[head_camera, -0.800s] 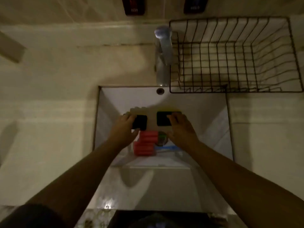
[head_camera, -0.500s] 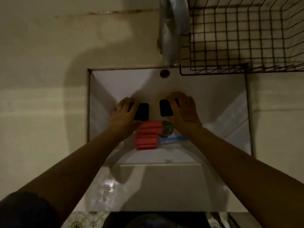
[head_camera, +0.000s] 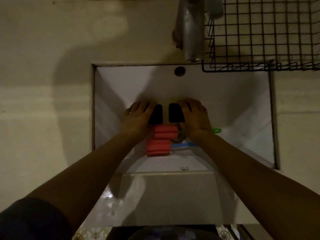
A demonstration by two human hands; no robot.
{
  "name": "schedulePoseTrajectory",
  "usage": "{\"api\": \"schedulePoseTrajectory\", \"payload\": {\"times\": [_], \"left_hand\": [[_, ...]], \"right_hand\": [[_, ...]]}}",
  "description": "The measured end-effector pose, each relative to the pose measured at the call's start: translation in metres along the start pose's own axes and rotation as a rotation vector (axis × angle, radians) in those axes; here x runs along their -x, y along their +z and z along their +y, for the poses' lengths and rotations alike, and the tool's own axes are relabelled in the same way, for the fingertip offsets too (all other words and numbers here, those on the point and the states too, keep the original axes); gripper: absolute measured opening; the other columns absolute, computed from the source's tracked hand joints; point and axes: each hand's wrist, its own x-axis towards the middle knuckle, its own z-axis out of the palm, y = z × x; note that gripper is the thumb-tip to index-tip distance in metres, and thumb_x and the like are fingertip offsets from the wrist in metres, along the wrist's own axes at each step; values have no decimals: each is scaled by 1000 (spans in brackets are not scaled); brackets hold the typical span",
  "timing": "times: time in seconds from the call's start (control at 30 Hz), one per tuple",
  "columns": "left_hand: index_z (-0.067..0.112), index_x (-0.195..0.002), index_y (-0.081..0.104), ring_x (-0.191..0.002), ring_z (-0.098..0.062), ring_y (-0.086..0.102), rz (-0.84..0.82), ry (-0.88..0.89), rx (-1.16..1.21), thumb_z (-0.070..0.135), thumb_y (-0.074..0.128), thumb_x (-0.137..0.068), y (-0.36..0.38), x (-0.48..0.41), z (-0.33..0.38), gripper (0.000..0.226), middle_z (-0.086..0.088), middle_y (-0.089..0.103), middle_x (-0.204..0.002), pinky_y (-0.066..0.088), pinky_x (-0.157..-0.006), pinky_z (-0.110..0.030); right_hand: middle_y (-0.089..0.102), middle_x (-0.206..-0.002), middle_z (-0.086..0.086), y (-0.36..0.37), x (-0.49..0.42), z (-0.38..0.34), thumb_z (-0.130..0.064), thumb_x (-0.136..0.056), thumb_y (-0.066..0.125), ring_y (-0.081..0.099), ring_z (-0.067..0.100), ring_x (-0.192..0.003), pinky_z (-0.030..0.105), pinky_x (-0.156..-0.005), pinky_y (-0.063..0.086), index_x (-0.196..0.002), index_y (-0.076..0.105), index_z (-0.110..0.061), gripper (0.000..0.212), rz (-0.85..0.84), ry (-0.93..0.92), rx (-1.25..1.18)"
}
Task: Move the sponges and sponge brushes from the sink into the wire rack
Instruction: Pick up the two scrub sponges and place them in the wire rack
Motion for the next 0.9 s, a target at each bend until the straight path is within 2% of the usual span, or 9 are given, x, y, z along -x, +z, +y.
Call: {"api": "schedulePoseTrajectory", "payload": {"times": [0.23, 0.4, 0.53, 0.67, 0.9], "left_hand": [[29, -143, 34, -131, -33, 33, -64, -13, 20, 36, 64, -85, -16, -9, 0, 66, -5, 41, -144, 42, -95, -54], [25, -141, 41, -121, -37, 42, 11, 2, 155, 34, 66, -83, -37, -8, 9, 64, -11, 47, -138, 47, -89, -55], [20, -141, 44, -115, -39, 46, 76, 46, 203, 28, 72, -79, -59, -3, 13, 68, -14, 52, -134, 48, -87, -56], [25, -144, 37, -124, -32, 39, 81, 84, 131, 32, 69, -81, -82, 11, 24, 71, -7, 46, -139, 45, -94, -53], [27, -144, 35, -125, -29, 39, 123, 173, 38, 39, 66, -82, -127, 43, 51, 71, -4, 43, -139, 44, -94, -49]], "right_hand": [[57, -125, 26, -17, 2, -3, -22, -67, 81, 54, 47, -112, 59, -88, 49, -129, 55, -5, 69, -13, -23, -36], [55, -127, 25, -38, 10, -16, -36, -80, 60, 51, 44, -112, 53, -86, 47, -134, 50, -6, 63, 41, -63, -62], [53, -131, 24, -58, 16, -23, -25, -76, 73, 48, 43, -117, 53, -93, 47, -137, 49, -5, 68, 80, -58, -81], [54, -130, 24, -88, 26, -34, -25, -75, 76, 49, 40, -117, 50, -93, 48, -137, 49, -6, 70, 115, -53, -45], [53, -131, 15, -140, 57, -54, -28, -76, 76, 48, 30, -118, 45, -97, 47, -138, 46, -12, 70, 148, -106, -2]]}}
